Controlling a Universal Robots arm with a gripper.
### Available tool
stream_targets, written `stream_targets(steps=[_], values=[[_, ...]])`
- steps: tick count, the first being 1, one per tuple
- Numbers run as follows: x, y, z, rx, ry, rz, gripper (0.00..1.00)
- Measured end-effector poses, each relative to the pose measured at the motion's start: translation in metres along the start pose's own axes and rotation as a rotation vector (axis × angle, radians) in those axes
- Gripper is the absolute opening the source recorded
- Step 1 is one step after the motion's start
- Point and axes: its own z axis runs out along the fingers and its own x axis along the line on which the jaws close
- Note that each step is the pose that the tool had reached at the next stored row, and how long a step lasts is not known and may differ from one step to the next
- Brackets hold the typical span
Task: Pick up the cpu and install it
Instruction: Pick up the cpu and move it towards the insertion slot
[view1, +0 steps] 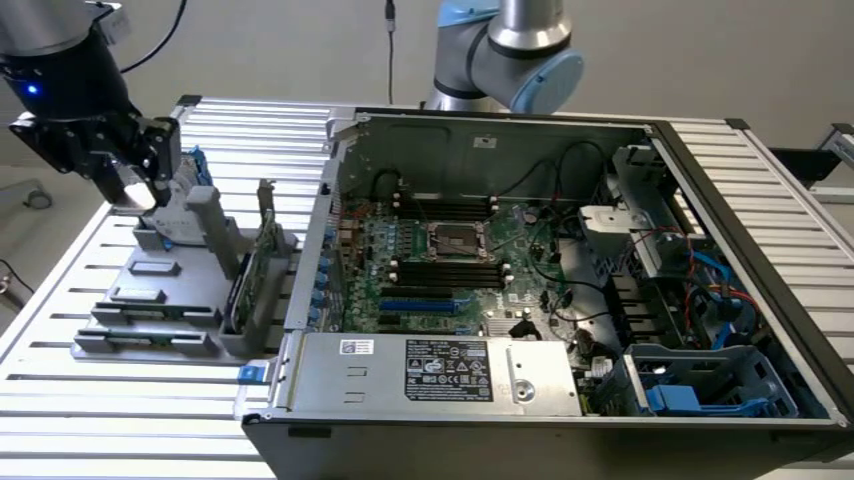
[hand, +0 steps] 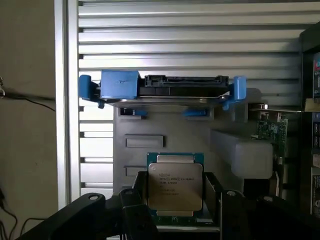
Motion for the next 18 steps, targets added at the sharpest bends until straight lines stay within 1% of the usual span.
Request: stream_targets(steps=[4,10,15,18], values=[[-0.018,0.0015,-0.0181,0.0001,0.0013,0.0,0.55],[-0.045,0.0035,-0.0369,-0.0002,0.0026,0.0,0.55],[-0.067,0.005,-0.0494,-0.0006,0.0038,0.0,0.55],[-0.081,0.0055,-0.0529,-0.0009,0.0045,0.0,0.55]])
